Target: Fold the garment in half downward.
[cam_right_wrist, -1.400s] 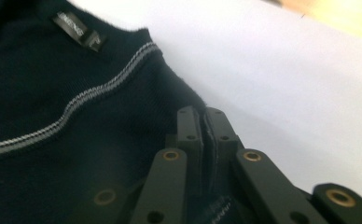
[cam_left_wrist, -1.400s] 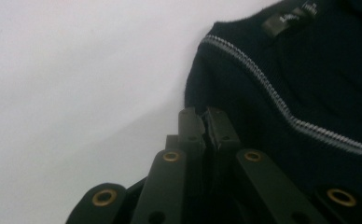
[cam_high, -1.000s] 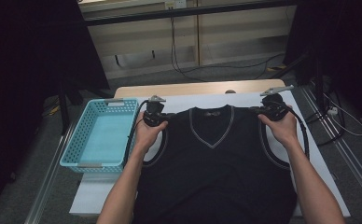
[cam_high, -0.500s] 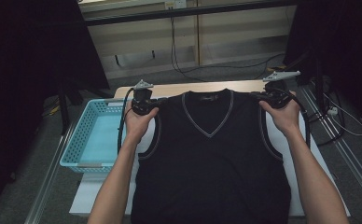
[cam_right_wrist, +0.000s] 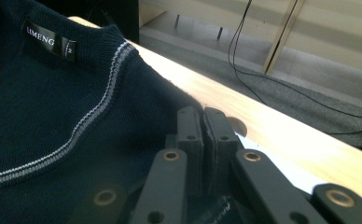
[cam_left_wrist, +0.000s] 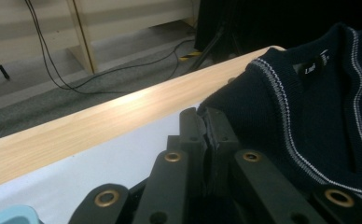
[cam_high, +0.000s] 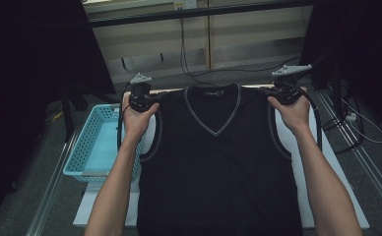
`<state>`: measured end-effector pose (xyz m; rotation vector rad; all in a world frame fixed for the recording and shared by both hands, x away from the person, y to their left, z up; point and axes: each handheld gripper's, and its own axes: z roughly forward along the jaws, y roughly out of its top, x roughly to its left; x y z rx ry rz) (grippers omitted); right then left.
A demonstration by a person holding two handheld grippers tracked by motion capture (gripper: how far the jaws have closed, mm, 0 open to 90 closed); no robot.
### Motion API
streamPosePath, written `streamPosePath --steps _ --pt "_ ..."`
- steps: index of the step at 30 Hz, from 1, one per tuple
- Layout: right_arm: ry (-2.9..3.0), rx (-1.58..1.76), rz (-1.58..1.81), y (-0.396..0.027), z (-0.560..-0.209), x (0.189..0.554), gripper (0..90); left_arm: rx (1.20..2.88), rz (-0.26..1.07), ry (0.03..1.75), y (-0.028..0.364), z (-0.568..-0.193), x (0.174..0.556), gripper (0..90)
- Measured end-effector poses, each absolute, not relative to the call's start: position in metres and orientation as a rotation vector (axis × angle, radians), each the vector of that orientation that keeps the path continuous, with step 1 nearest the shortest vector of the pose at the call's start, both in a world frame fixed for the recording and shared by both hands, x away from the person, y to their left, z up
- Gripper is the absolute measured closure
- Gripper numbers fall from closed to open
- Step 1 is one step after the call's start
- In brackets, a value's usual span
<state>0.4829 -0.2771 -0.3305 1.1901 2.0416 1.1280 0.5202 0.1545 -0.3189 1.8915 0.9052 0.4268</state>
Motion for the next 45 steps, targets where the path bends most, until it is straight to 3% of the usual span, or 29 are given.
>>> streamPosePath --steps 13,45 --pt "1.971 1.200 1.186 -0.285 -0.303 0.490 86.2 1.799 0.403 0.889 0.154 -0.295 0.531 87.1" --pt "1.811 1.172 1.131 -0.300 -0.222 0.499 86.5 1.760 0.487 0.808 0.130 -0.238 0.553 87.2"
